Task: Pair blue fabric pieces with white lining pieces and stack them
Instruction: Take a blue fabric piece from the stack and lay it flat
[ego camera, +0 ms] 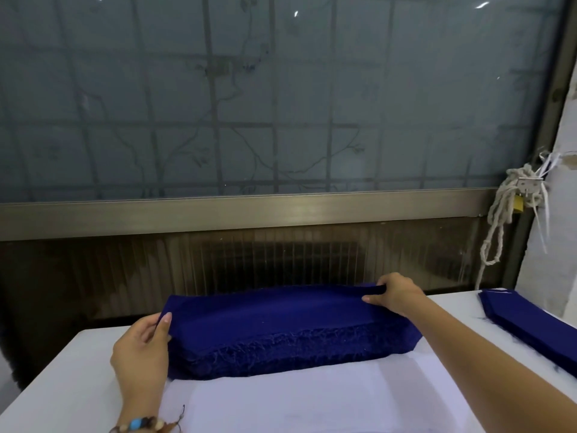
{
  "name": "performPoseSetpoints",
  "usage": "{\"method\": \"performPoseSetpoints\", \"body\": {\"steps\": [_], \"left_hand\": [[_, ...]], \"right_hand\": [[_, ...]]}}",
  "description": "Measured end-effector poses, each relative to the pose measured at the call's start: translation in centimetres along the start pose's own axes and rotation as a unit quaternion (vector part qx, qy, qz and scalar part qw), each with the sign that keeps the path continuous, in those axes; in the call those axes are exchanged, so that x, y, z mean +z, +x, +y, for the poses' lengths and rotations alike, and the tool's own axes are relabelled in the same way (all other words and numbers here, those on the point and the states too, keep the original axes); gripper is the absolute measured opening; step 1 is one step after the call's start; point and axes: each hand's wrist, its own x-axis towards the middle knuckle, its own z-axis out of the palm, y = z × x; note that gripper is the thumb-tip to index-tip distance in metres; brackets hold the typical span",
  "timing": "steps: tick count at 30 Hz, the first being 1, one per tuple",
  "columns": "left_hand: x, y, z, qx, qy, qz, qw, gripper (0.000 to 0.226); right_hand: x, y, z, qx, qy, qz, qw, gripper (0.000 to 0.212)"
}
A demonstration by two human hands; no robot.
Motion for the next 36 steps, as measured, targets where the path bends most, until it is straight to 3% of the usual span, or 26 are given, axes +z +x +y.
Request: {"method": "performPoseSetpoints", "body": {"steps": [2, 5, 11, 15, 19, 24, 31, 36], "left_hand": [[0.0, -0.1, 0.0, 0.003, 0.005, 0.002, 1.000, 0.024], [0.1, -0.1, 0.1, 0.009, 0.020, 0.004, 1.000, 0.025], [0.7, -0.7, 0.4, 0.033, 0.057, -0.013, 0.998, 0.028], [0.7, -1.0, 1.6, 0.055, 0.069, 0.009, 0.996, 0.025], [-0.5, -0.8, 3.8, 0.052, -0.001, 0.047, 0.998, 0.023], [-1.5, -1.6, 5.6, -0.006, -0.085, 0.051, 0.995, 0.020], [-5.4, -5.3, 5.0, -0.037, -0.070, -0.007, 0.997, 0.009], [-9.7, -7.9, 3.5, -0.076, -0.005, -0.033, 0.997, 0.013]], "right_hand": [[-0.1, 0.5, 1.7, 0.022, 0.049, 0.024, 0.998, 0.035], [0.2, 0.5, 2.9, 0.049, 0.097, 0.058, 0.992, 0.043], [1.3, 0.0, 3.3, -0.059, -0.021, 0.178, 0.982, 0.034], [1.4, -0.6, 3.7, -0.072, 0.135, 0.173, 0.973, 0.024], [0.7, -1.5, 4.2, -0.084, 0.313, 0.182, 0.928, 0.015], [-0.8, -3.9, 4.5, -0.026, 0.493, 0.128, 0.860, 0.012], [-0.7, -9.1, 7.2, 0.015, 0.546, 0.062, 0.835, 0.021], [0.1, -13.8, 9.8, -0.008, 0.499, 0.067, 0.864, 0.010]]}}
